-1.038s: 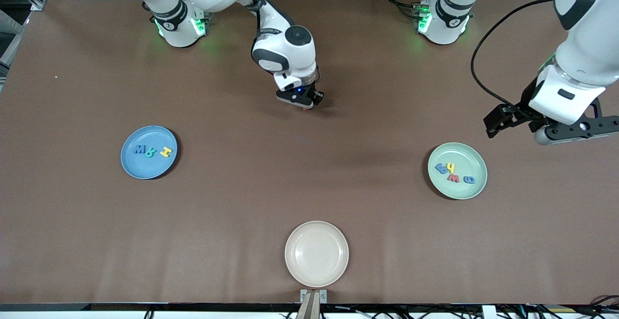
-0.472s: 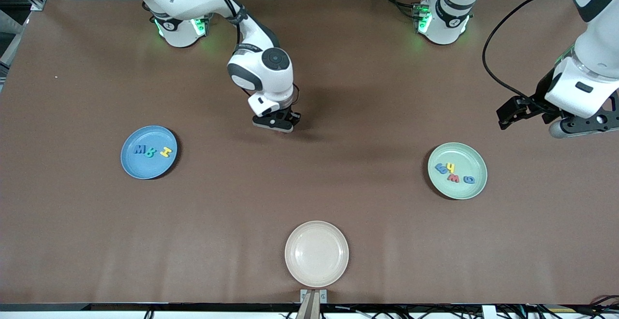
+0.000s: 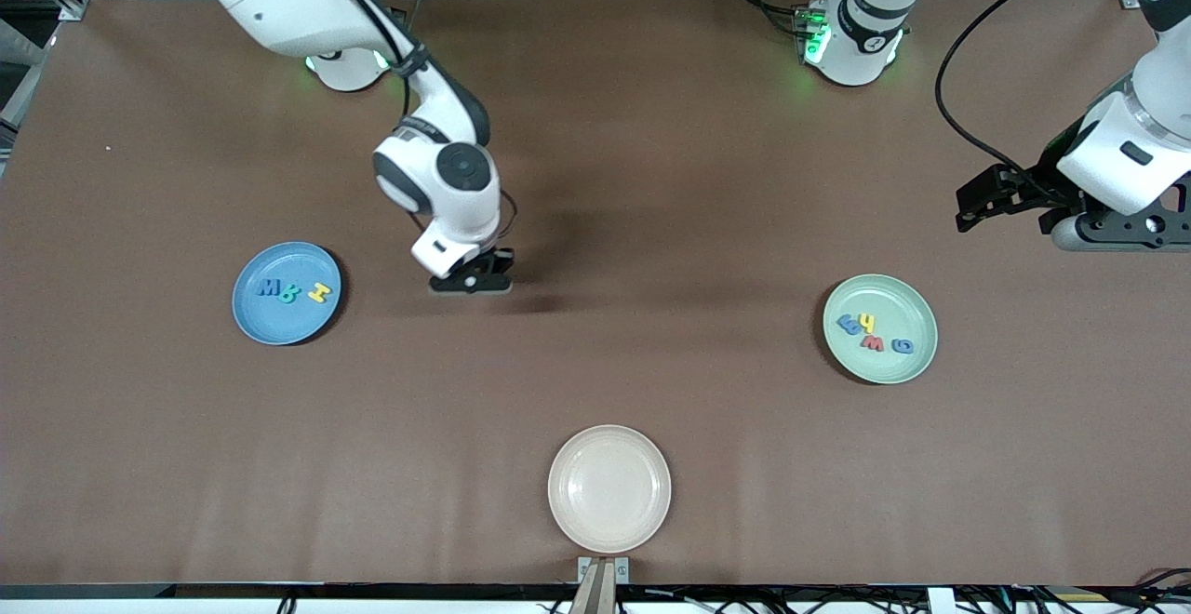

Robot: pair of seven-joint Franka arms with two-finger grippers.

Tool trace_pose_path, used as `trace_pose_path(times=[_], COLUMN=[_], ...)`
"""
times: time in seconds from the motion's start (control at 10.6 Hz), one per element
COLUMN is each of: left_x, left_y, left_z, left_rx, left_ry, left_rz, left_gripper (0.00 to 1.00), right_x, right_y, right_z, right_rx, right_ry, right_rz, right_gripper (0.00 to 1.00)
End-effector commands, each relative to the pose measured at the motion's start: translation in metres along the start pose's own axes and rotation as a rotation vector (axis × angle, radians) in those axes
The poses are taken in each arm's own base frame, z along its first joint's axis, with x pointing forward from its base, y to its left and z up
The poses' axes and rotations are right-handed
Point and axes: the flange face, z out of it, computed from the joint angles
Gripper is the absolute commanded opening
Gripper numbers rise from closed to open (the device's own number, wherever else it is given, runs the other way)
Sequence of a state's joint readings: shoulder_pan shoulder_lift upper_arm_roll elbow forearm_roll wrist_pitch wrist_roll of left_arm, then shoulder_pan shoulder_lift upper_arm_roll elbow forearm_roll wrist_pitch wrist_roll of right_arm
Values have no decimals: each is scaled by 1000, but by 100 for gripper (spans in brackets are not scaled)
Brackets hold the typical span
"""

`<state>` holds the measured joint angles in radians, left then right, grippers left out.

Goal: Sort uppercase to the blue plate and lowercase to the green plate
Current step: 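Carry the pink o to the blue plate with the right gripper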

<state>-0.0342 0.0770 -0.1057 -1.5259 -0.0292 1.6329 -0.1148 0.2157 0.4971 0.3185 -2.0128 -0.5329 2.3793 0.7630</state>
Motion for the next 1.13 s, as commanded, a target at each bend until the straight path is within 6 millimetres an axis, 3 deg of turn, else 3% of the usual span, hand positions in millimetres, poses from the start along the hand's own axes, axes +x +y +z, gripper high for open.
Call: trace_pose_path(times=[0.0, 0.19, 0.47, 0.57, 0.75, 1.04], left_x=[-7, -9, -10, -11, -12, -13], left_y=[-1, 1, 12, 18, 20, 16], left_z=[-18, -21, -20, -19, -19, -20], left_rx=[-17, -15, -14, -13, -11, -11], left_ry=[-1, 0, 0, -2, -8, -14], left_rz=[13, 16, 31, 34, 32, 24], left_gripper=[100, 100, 100, 100, 100, 100], right_x=[16, 30, 35, 29, 9, -33], right_y=[68, 125, 205, 230, 255, 260], right_z=[1, -4, -9, 3, 19, 43], right_rx=[-54, -7, 27, 18, 18, 72], right_ry=[-12, -46, -102, -131, -180, -266], right_rz=[-144, -220, -329, -337, -309, -260], right_gripper=[23, 23, 23, 23, 25, 26])
